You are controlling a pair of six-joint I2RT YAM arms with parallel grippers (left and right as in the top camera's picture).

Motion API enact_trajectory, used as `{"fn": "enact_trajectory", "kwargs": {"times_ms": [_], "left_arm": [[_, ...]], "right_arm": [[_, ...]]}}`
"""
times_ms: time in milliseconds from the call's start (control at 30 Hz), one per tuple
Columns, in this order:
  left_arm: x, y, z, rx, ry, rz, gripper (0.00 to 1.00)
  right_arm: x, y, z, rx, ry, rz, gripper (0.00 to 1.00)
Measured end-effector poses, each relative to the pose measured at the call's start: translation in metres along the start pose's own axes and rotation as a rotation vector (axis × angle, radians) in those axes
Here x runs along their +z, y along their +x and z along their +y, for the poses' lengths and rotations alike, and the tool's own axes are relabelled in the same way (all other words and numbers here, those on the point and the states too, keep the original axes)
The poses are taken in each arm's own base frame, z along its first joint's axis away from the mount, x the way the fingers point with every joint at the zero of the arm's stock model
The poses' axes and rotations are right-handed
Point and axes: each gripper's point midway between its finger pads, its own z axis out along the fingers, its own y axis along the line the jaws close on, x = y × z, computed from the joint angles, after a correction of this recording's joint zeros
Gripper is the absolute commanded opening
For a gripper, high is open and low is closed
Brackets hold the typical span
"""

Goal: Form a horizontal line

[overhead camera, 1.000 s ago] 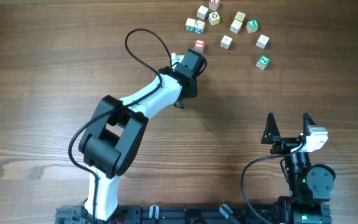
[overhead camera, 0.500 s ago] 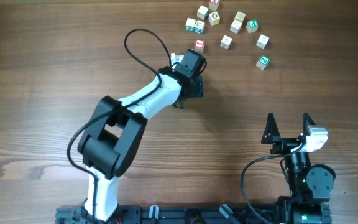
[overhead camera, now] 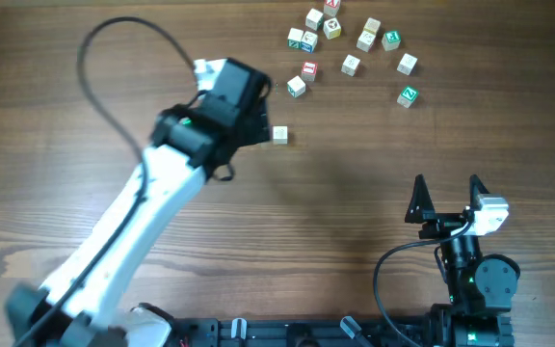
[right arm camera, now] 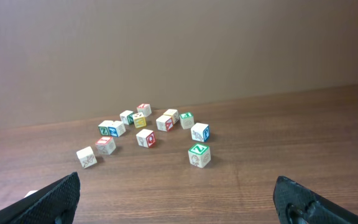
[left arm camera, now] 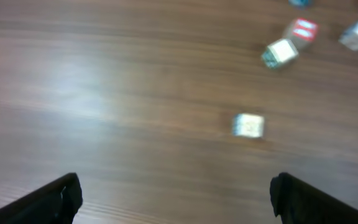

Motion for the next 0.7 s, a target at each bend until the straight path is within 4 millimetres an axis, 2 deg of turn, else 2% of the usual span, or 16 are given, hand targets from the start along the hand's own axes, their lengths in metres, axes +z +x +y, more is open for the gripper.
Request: {"fn": "enact_trajectory", "kwargs": {"times_ms": [100, 267, 467, 700], "left_arm": [[-0.033, 0.002, 0.051, -0.043, -0.087, -0.008, 1.00], [-0.070, 0.009, 0.111, -0.137, -0.173, -0.023, 1.00], [-0.100, 0.022, 0.141, -0.190, -0.199, -0.041, 1.00], [-0.128, 0.049, 0.171, -0.264, -0.243, -0.027, 1.00]], "right_arm": [[0.000, 0.000, 0.000, 0.000, 0.000, 0.000, 1.00], [0.000, 0.000, 0.000, 0.000, 0.000, 0.000, 1.00], [0.000, 0.000, 0.000, 0.000, 0.000, 0.000, 1.00], [0.000, 0.000, 0.000, 0.000, 0.000, 0.000, 1.00]]}}
